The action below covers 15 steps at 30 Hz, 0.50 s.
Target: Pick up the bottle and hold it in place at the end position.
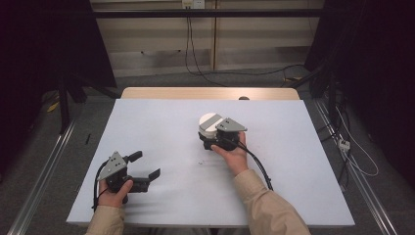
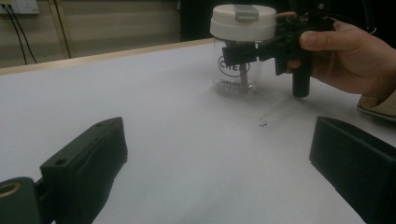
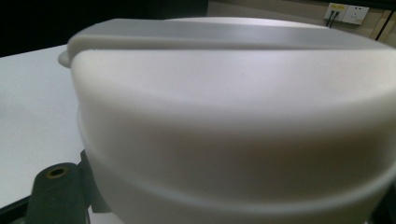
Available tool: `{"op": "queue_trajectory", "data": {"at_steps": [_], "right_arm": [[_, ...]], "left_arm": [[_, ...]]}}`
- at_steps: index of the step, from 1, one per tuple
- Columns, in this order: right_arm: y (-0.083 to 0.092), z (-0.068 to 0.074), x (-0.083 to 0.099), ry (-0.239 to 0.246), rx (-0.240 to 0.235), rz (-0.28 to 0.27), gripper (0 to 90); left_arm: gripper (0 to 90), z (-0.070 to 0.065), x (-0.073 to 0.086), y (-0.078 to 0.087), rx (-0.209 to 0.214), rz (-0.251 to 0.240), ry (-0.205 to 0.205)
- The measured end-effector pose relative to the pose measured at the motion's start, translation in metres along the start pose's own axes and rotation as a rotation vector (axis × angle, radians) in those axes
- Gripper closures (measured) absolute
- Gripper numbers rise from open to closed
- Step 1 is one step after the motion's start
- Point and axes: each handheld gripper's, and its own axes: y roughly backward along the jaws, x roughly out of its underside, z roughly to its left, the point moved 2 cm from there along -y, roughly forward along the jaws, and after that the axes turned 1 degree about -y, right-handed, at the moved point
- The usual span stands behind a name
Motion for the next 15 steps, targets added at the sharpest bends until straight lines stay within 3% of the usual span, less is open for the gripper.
{"op": "queue_trajectory", "data": {"at_steps": [15], "right_arm": [[0.0025,-0.0008,0.0024,-0.008,-0.004,0.017,18.3]], "left_arm": [[3.7,-0.0007,-0.0001,-0.0007,0.001,0.001,0.003]]}}
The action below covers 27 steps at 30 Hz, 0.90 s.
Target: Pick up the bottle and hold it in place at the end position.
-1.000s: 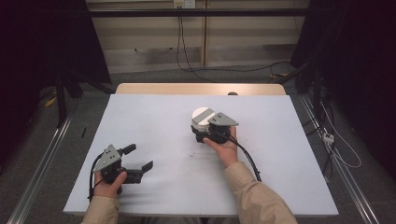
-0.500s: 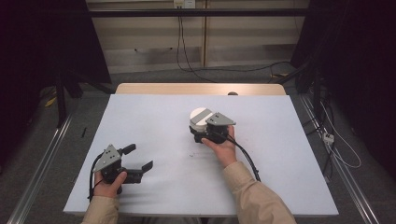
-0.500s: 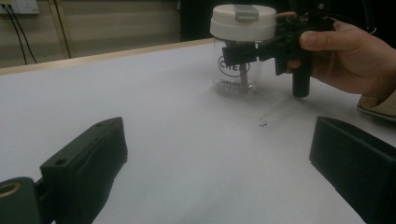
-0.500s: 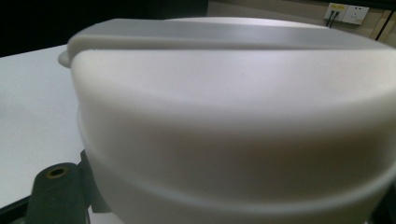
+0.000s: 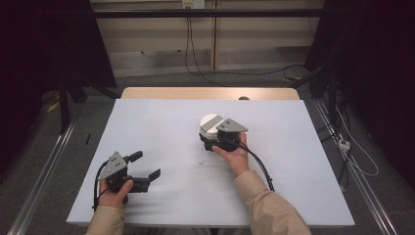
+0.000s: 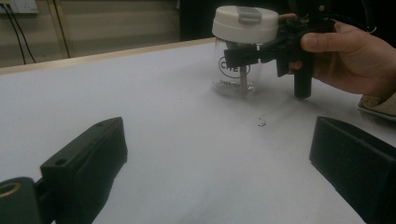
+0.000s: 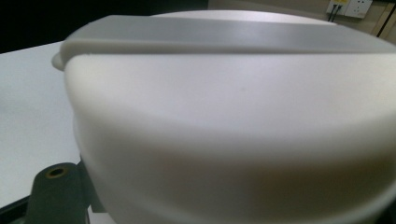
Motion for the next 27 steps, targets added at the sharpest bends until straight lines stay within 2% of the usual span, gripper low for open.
{"op": "queue_trajectory", "data": {"at_steps": [5,14,22,27], "right_arm": [[0.002,-0.002,0.001,-0.015,-0.002,0.012,18.1],[0.005,-0.003,0.003,-0.007,-0.001,0.031,16.4],[0.008,-0.003,0.003,0.003,-0.007,0.036,17.9],[0.008,-0.003,0.004,0.0,-0.014,0.037,18.3]], "left_arm": [[3.7,-0.001,0.0,-0.002,0.008,0.006,-0.001],[4.5,-0.003,-0.002,-0.006,0.013,0.012,-0.006],[4.3,-0.004,-0.005,-0.01,0.009,0.017,0.001],[4.1,-0.006,-0.011,-0.013,0.005,0.016,0.02]]}}
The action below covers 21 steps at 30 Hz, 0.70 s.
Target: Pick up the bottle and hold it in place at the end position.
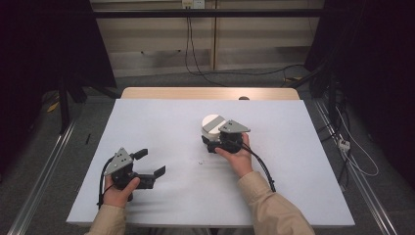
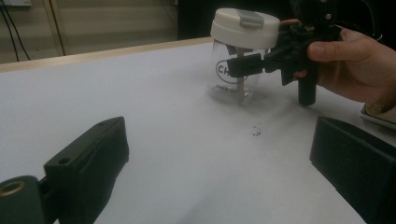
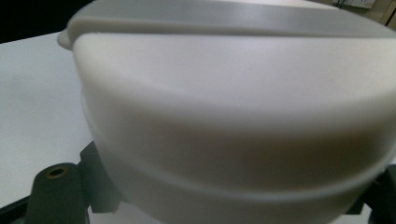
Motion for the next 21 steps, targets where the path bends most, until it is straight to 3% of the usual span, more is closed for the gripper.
{"op": "queue_trajectory", "data": {"at_steps": [10,21], "right_arm": [[-0.001,0.0,0.001,0.004,-0.002,-0.004,18.5],[-0.001,0.0,0.001,0.001,-0.008,-0.006,18.5]], "left_arm": [[5.1,-0.001,-0.01,-0.01,-0.009,0.016,0.026],[7.7,-0.003,-0.018,-0.017,0.007,0.032,0.023]]}}
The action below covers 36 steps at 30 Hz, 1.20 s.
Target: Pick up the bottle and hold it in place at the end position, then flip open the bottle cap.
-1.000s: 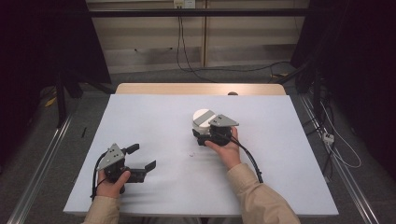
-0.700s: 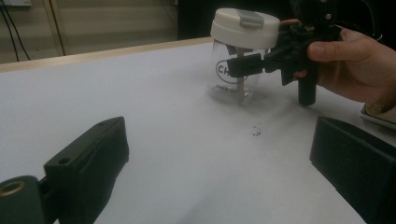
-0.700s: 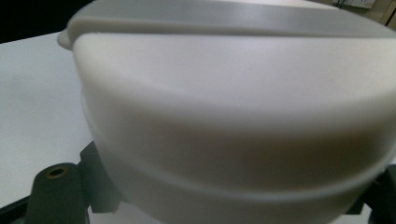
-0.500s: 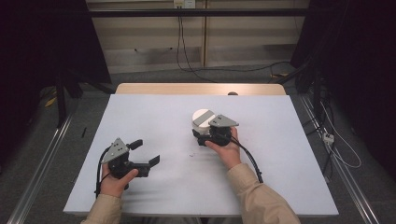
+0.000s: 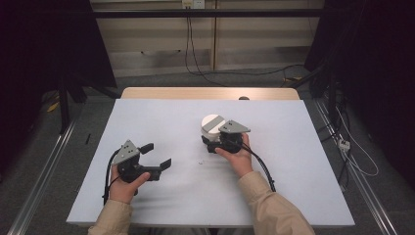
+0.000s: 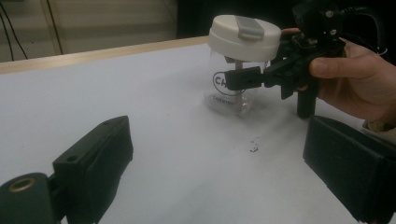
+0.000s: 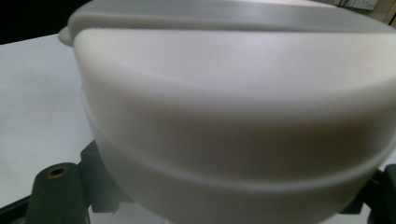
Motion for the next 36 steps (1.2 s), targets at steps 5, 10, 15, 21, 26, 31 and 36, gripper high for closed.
{"op": "queue_trajectory", "data": {"at_steps": [5,10,15,21,26,31,36], "right_arm": [[0.0,0.001,0.0,0.008,0.002,0.001,18.5],[0.0,0.001,0.0,0.005,0.005,-0.001,18.5],[0.0,0.002,0.0,0.016,0.008,-0.001,18.5],[0.0,0.002,0.0,0.016,0.008,0.0,18.5],[0.0,0.002,0.0,0.015,0.009,0.0,18.5],[0.0,0.002,0.0,0.016,0.008,0.002,18.5],[0.0,0.002,-0.001,0.013,0.009,0.005,18.5]], "left_arm": [[8.9,0.0,-0.003,-0.003,-0.003,0.003,-0.004],[10.1,-0.002,-0.006,-0.007,0.007,0.006,-0.008],[11.0,-0.003,-0.01,-0.012,0.016,0.003,-0.01],[15.1,-0.005,-0.014,-0.02,0.029,0.013,-0.015],[20.0,-0.005,-0.018,-0.025,0.025,0.026,-0.018],[30.2,-0.005,-0.021,-0.031,0.023,0.039,-0.019],[31.9,-0.005,-0.024,-0.039,0.023,0.051,-0.006]]}}
